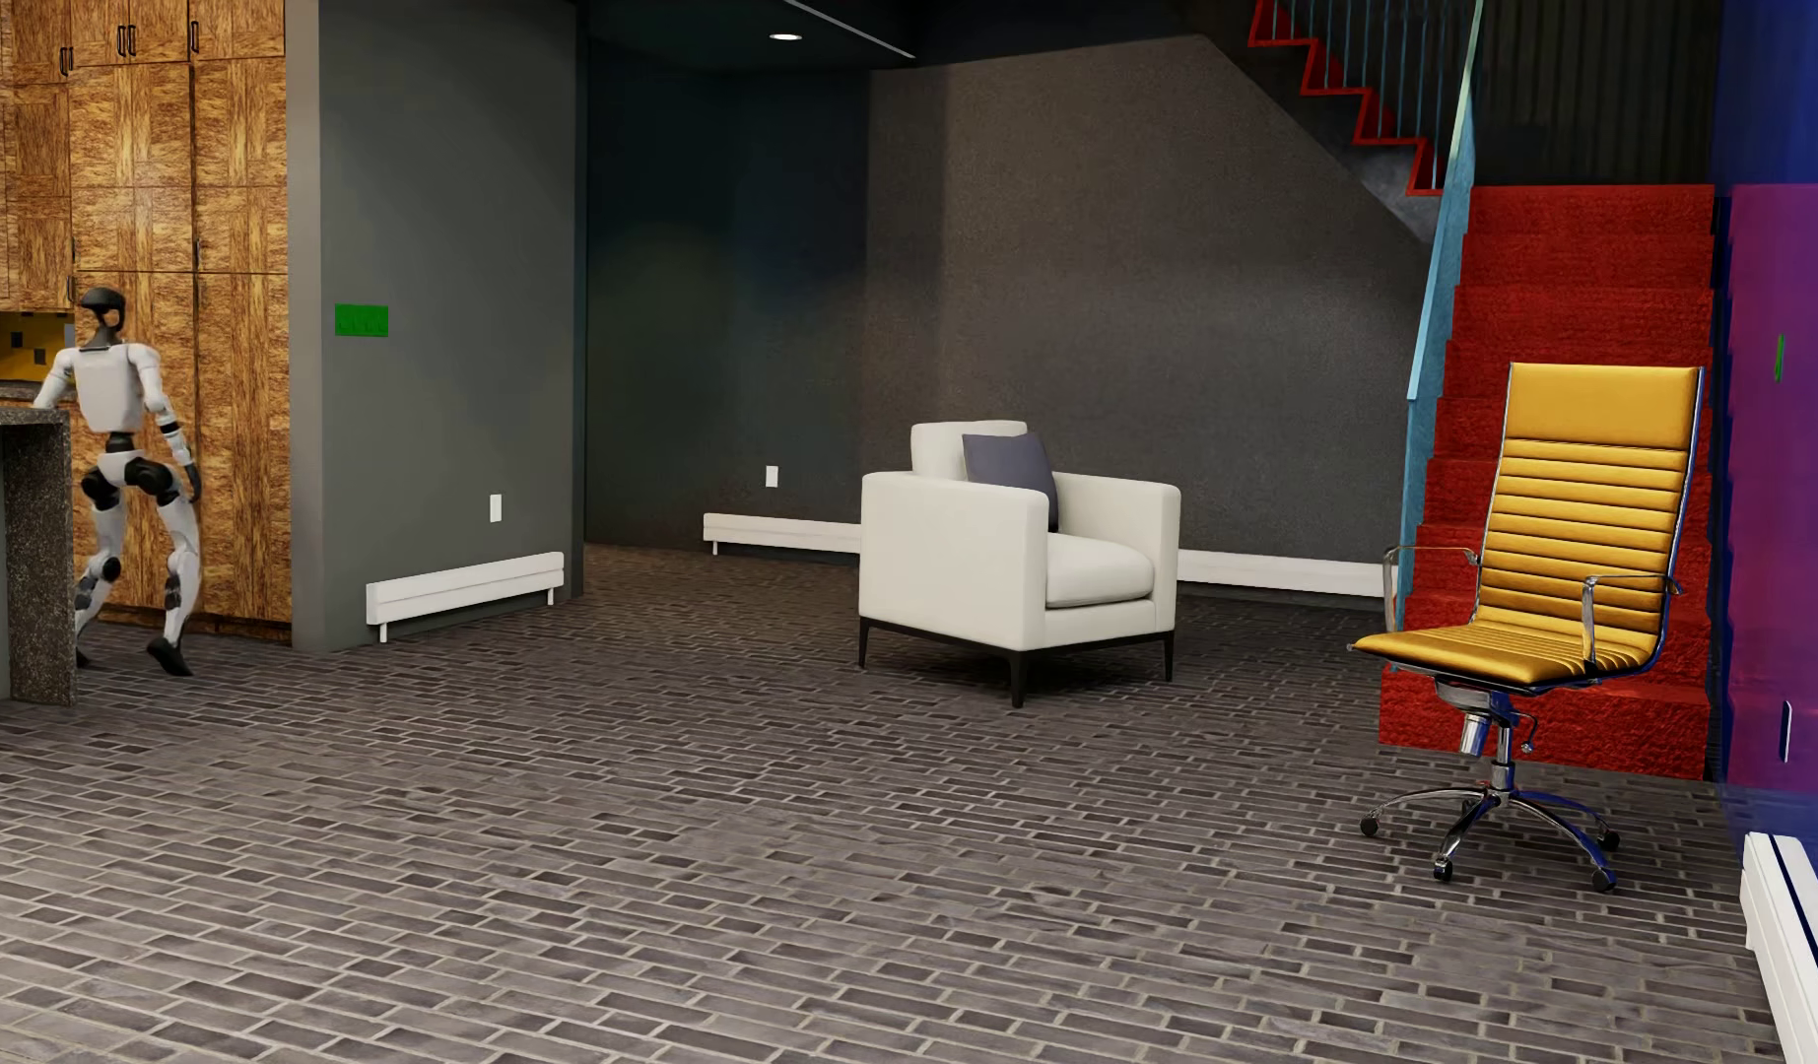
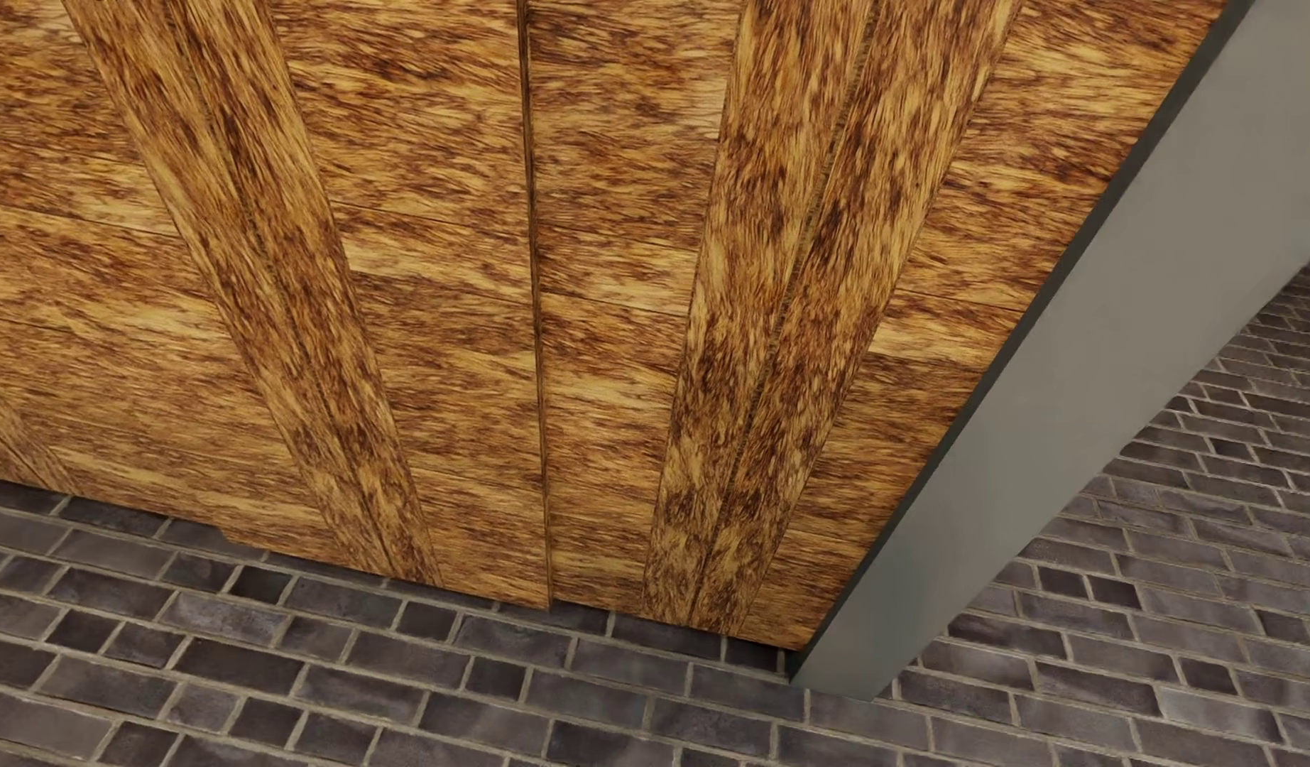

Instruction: Walk towards the officechair

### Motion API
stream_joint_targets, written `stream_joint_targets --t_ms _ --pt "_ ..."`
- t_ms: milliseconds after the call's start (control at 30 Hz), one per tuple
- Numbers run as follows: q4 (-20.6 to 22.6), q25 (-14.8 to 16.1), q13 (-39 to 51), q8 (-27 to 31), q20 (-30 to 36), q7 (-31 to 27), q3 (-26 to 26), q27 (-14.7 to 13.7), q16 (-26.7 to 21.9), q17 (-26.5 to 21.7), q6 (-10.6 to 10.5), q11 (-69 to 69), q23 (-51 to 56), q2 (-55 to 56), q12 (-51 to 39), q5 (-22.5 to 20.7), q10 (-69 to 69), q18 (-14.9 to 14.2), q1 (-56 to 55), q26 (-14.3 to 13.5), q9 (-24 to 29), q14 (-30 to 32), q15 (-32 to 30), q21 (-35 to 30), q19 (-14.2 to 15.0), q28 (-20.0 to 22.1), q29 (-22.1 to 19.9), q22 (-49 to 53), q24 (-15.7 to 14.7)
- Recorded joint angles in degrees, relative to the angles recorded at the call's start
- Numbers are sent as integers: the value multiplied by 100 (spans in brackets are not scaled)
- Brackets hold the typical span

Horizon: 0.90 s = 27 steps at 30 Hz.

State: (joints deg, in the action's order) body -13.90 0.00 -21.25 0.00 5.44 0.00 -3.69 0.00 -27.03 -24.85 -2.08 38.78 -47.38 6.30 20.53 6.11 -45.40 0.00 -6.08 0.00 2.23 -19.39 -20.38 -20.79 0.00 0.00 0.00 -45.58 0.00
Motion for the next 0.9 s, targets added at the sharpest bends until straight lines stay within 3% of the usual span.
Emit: stream_joint_targets --t_ms 133,300,400,500,667,733,800,900 --pt "-104 0 4 0 147 0 120 0 74 46 26 -168 244 420 53 -47 85 0 55 0 61 142 613 67 0 0 0 306 0" --pt "-131 0 -16 0 680 0 476 0 139 177 -7 -189 74 1023 -302 -239 384 0 143 0 267 63 717 -109 0 0 0 514 0" --pt "-196 0 -230 0 845 0 473 0 53 295 61 -240 -19 1306 -543 -226 302 0 62 0 349 10 1215 -450 0 0 0 1108 0" --pt "-301 0 -343 0 996 0 525 0 80 394 0 -122 -148 1570 -560 -86 200 0 100 0 365 -93 1748 -838 0 0 0 1684 0" --pt "-128 0 -553 0 949 0 1003 0 279 541 -108 802 -185 2169 -158 184 807 0 1295 0 286 273 267 -817 0 0 0 1819 0" --pt "-299 0 -570 0 1001 0 1258 0 284 583 -136 1158 -210 2420 -68 -34 526 0 1396 0 224 503 187 -782 0 0 0 1521 0" --pt "-593 0 -365 0 922 0 1176 0 389 558 -167 1396 -336 2269 31 -436 -414 0 1144 0 270 843 783 -818 0 0 0 985 0" --pt "-117 0 95 0 1060 0 328 0 500 375 -166 977 -142 1582 274 -1106 -2254 0 83 0 341 566 1883 -429 0 0 0 215 0"
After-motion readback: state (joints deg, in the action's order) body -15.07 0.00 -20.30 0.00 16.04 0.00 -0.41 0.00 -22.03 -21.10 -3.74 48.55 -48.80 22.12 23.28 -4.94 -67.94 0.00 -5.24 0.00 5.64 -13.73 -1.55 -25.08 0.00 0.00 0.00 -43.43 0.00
